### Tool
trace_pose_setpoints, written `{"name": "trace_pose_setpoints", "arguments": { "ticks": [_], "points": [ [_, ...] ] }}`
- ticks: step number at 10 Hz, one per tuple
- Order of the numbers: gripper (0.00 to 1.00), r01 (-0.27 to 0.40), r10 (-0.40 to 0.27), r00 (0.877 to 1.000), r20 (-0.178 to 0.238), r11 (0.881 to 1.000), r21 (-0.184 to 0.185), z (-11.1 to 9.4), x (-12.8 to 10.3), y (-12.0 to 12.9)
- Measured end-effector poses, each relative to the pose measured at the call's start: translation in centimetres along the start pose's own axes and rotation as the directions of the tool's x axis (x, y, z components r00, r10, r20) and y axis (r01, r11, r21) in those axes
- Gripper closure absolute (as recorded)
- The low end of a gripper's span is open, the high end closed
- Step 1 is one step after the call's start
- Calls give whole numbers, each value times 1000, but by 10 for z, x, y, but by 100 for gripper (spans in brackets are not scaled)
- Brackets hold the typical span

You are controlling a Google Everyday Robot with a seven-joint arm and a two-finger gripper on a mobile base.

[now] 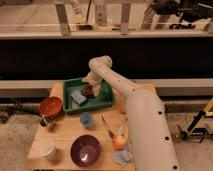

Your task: Place grapes in purple bowl

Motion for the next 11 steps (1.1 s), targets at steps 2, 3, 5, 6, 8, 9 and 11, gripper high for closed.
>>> {"name": "trace_pose_setpoints", "arguments": {
  "ticks": [2,3,5,6,8,9,11],
  "points": [
    [20,48,-47,999,12,999,-23,12,-4,-2],
    [20,60,-60,998,18,998,-34,17,-5,-2],
    [22,68,-67,997,28,996,-60,28,-4,5],
    [28,69,-67,997,29,995,-73,33,-4,9],
    [45,72,-70,997,30,993,-95,40,-5,13],
    [55,69,-66,997,28,993,-99,42,-5,14],
    [80,67,-65,998,22,993,-101,39,-4,15]
  ]
}}
